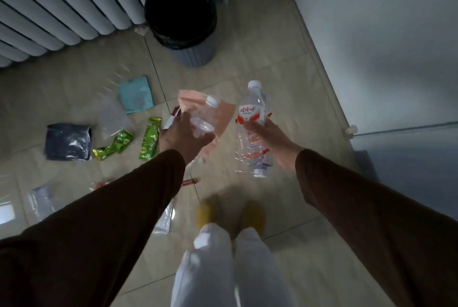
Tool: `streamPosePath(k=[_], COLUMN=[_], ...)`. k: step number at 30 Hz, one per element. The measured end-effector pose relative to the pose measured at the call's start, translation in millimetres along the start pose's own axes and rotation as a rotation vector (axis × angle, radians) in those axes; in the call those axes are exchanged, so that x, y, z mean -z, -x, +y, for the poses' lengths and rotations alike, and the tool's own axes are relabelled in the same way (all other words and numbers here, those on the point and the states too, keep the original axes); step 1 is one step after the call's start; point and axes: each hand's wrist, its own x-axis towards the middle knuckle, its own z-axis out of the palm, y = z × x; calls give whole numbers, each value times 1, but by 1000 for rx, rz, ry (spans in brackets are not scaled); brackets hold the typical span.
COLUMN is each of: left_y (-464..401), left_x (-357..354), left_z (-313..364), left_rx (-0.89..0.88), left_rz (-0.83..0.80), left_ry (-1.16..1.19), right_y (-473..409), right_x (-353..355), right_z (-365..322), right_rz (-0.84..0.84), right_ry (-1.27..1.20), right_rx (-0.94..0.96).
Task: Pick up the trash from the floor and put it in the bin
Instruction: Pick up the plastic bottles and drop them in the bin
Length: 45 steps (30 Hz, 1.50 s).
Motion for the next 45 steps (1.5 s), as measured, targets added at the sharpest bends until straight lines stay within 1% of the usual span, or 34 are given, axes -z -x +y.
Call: streamPosePath(k=[4,8,12,16,19,21,25,27,29,32,34,37,40,42,45], left_y=[-54,-114,-181,-244,-290,-317,-373,-398,-418,-434,-434,-424,-406,-391,-364], left_x=[29,61,94,117,121,120,110,104,101,97,94,92,94,95,99], left_z=[18,22,21,17,15,12,5,5,4,-3,-7,-15,-21,-23,-24], left_rx=[17,40,78,127,190,217,254,268,292,328,341,368,342,297,242], left_rz=[62,108,163,202,222,221,206,240,263,151,111,136,110,82,54], left_ry=[15,70,184,307,410,451,545,655,763,827,761,663,500,401,300], right_y=[-54,-106,-161,-218,-265,-296,-356,-378,-396,-413,-417,-420,-416,-404,-379], right_x=[9,1,-12,-26,-34,-39,-43,-43,-40,-33,-30,-26,-22,-23,-29], right_z=[-70,-140,-206,-255,-281,-295,-320,-331,-341,-347,-345,-337,-325,-318,-307], right_rz=[-62,-143,-230,-284,-309,-320,-269,-278,-329,-387,-383,-300,-230,-222,-192], right_ry=[33,26,17,21,-4,22,106,88,75,60,34,141,278,420,730], right_rx=[2,31,38,-2,-73,-134,-244,-326,-404,-526,-563,-532,-463,-321,-21])
